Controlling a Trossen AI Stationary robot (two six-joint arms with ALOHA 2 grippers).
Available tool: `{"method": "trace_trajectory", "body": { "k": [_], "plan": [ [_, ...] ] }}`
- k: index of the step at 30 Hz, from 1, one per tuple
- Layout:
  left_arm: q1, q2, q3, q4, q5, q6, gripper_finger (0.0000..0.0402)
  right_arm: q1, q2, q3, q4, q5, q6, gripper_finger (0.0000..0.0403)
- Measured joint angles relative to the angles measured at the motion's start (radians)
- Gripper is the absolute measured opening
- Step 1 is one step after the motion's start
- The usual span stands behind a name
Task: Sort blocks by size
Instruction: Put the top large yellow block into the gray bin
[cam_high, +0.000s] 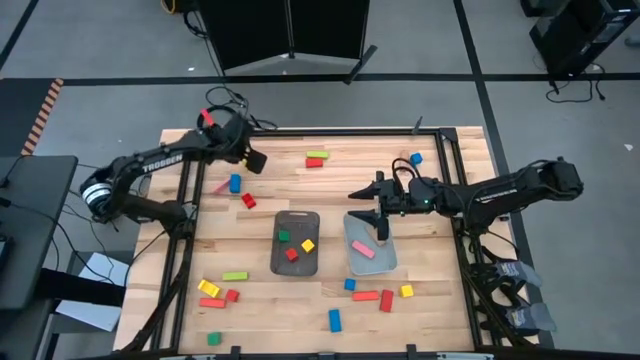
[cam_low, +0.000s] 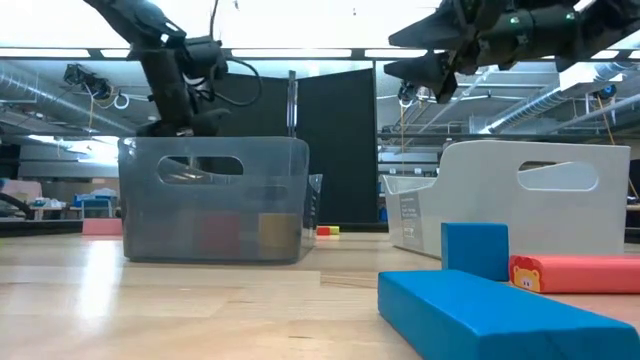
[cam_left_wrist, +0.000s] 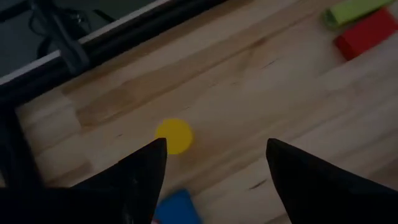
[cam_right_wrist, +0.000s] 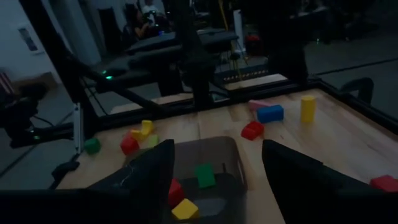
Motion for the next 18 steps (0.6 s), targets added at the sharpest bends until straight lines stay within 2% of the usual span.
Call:
{"method": "trace_trajectory", "body": {
  "k": [4,10,18],
  "plan": [
    [0.040,0.072,0.051,-0.049,0.038,0.070,0.0290,0.005,0.001,0.000,-0.002,0.000,0.000,0.0254],
    [0.080,0.185,0.094,-0.066,0.042,0.149,0.0323,0.018,0.001,0.000,-0.002,0.000,0.006,0.0254],
    [0.133,0.244,0.099,-0.064,0.043,0.200,0.0358,0.039,0.001,0.000,-0.002,0.013,0.006,0.0254]
  ]
}}
